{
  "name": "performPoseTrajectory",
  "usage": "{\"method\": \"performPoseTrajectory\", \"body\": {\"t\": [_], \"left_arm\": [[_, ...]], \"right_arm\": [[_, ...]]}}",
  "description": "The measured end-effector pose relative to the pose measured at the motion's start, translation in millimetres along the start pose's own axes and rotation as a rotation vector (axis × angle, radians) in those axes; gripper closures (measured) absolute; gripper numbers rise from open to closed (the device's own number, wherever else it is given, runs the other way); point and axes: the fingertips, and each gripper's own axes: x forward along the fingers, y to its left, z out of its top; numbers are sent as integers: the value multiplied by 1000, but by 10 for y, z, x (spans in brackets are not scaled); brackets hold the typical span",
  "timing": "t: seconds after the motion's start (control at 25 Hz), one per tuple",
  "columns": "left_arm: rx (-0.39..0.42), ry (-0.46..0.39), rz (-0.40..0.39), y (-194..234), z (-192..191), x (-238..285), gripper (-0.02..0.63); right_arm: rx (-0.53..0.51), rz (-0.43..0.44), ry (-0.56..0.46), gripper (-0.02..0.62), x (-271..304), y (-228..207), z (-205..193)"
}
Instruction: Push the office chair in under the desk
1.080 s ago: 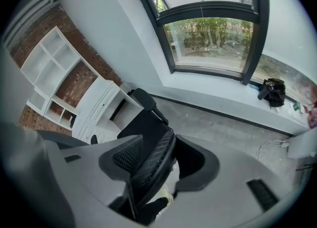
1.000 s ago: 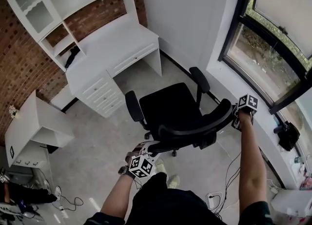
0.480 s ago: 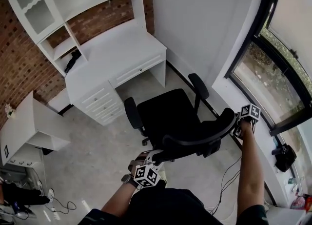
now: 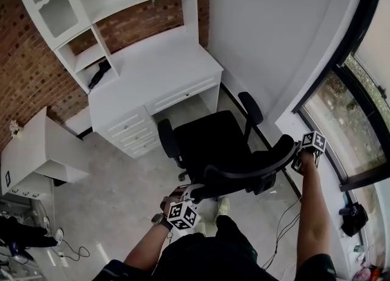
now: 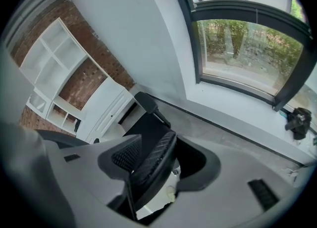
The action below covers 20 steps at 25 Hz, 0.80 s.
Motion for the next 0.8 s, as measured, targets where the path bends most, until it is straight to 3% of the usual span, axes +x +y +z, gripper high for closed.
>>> {"method": "performPoseTrajectory", "body": {"t": [0.36, 0.8], "left_arm": [[-52, 37, 46, 535, -52, 223, 494], [-88, 76, 73, 1092, -233, 367, 489]], "right_arm": [[-48, 30, 29, 394, 486, 434, 588], [-69, 74, 25, 379, 882, 874, 976]]}}
